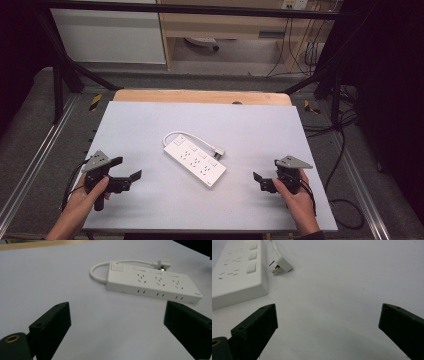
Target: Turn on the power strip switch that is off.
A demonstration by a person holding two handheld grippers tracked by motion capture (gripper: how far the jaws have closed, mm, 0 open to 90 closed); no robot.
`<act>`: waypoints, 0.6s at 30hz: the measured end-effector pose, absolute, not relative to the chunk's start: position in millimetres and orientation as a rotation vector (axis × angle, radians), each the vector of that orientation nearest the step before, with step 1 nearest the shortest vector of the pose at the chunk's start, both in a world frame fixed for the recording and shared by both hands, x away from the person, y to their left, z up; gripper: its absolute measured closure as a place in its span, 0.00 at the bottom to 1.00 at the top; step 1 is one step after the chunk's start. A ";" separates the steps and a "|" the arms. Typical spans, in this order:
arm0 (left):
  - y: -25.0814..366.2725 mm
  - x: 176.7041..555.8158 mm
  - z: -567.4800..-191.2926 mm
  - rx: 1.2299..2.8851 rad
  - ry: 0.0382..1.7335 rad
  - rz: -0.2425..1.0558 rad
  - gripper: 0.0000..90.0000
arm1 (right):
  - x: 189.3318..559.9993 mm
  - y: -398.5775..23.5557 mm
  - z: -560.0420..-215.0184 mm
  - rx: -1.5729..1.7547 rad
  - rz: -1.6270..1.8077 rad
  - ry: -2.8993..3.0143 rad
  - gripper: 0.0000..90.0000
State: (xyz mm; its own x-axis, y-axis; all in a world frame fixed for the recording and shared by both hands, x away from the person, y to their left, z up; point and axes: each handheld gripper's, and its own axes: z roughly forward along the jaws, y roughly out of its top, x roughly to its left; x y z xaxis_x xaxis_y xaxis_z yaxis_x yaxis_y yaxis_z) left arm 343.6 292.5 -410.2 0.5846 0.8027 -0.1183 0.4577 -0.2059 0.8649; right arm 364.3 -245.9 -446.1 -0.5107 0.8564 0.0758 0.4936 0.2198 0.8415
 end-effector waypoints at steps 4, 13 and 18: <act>288.0 338.5 -418.1 1.868 1.019 0.427 0.08 | 364.5 -246.0 -446.3 1.251 1.208 2.095 0.03; 280.7 333.1 -434.8 1.914 1.039 0.426 0.09 | 365.4 -247.2 -447.0 1.254 1.190 2.083 0.03; 274.0 333.7 -439.5 1.941 1.038 0.413 0.09 | 373.9 -243.8 -453.4 1.293 1.096 2.082 0.03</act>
State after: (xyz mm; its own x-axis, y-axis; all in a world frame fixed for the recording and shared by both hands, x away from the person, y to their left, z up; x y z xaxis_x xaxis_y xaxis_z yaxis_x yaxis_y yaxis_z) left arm 333.7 274.0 -439.5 0.5968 0.7955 -0.1051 0.5066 -0.2720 0.8182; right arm 373.9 -243.8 -453.4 -0.4574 0.8887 0.0315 0.5289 0.2434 0.8130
